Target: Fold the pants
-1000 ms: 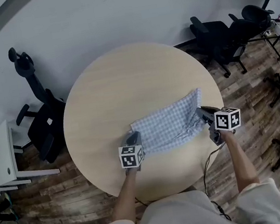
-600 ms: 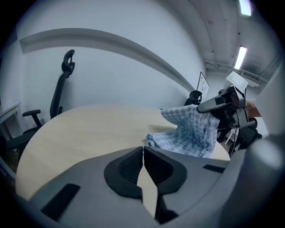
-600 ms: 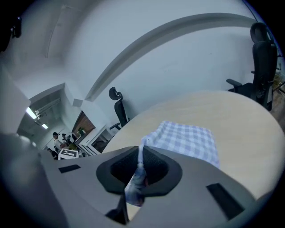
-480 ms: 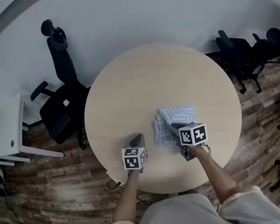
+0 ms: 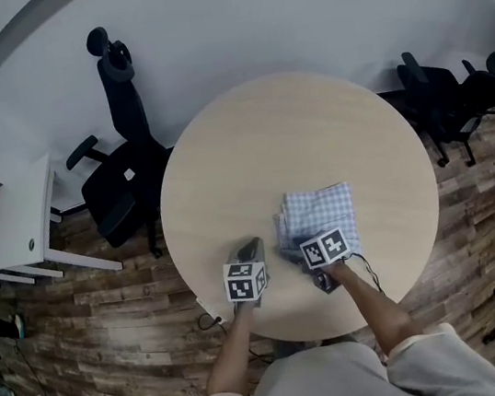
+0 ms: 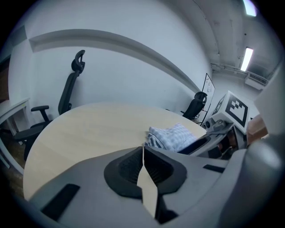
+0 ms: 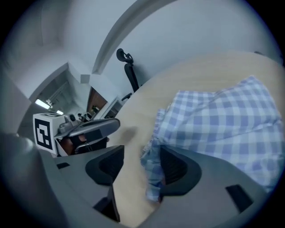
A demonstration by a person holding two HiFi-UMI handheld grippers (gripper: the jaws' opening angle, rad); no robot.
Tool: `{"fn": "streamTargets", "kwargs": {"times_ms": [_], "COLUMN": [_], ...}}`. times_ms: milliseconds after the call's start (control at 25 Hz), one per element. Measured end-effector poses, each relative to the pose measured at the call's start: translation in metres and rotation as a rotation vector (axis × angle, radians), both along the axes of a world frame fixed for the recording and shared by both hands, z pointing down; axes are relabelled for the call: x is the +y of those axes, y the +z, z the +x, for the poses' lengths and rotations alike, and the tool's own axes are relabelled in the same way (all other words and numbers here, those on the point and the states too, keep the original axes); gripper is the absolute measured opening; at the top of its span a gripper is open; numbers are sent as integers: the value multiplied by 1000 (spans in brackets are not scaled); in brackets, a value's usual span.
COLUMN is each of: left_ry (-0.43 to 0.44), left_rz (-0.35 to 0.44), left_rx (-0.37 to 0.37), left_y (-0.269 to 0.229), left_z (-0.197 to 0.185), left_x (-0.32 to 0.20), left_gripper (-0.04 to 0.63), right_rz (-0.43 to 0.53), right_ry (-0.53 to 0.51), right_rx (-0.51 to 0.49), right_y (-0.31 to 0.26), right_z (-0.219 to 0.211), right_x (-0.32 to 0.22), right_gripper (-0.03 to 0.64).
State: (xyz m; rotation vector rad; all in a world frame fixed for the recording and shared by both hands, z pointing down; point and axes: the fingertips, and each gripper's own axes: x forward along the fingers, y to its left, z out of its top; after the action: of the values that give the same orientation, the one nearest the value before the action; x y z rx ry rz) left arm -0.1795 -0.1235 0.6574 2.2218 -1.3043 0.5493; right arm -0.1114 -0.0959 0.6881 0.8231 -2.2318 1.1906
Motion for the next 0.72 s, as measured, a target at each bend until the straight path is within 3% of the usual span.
{"fn": "streamTargets", "kwargs": {"times_ms": [120, 280, 400, 560, 720], "left_ry": [25, 25, 17, -18, -33], "left_rz": [7, 35, 67, 118, 174], "left_rx": [3, 13, 21, 47, 72], "left_y": [-4, -19, -32, -53, -70], "left_z": [22, 42, 57, 80, 101], "left_x": [-3, -10, -14, -11, 2], "left_gripper": [32, 32, 32, 32, 32], "right_rz": [32, 255, 425, 551, 611], "right_ry": [-59, 1, 92, 236, 338], "right_rx": [-116, -288, -199, -121, -76], "right_y": [-22, -86, -112, -135, -141], "right_z": [-4, 34, 91, 164, 210], "right_x": [3, -3, -20, -39, -44], "right_gripper": [288, 287, 262, 62, 28]}}
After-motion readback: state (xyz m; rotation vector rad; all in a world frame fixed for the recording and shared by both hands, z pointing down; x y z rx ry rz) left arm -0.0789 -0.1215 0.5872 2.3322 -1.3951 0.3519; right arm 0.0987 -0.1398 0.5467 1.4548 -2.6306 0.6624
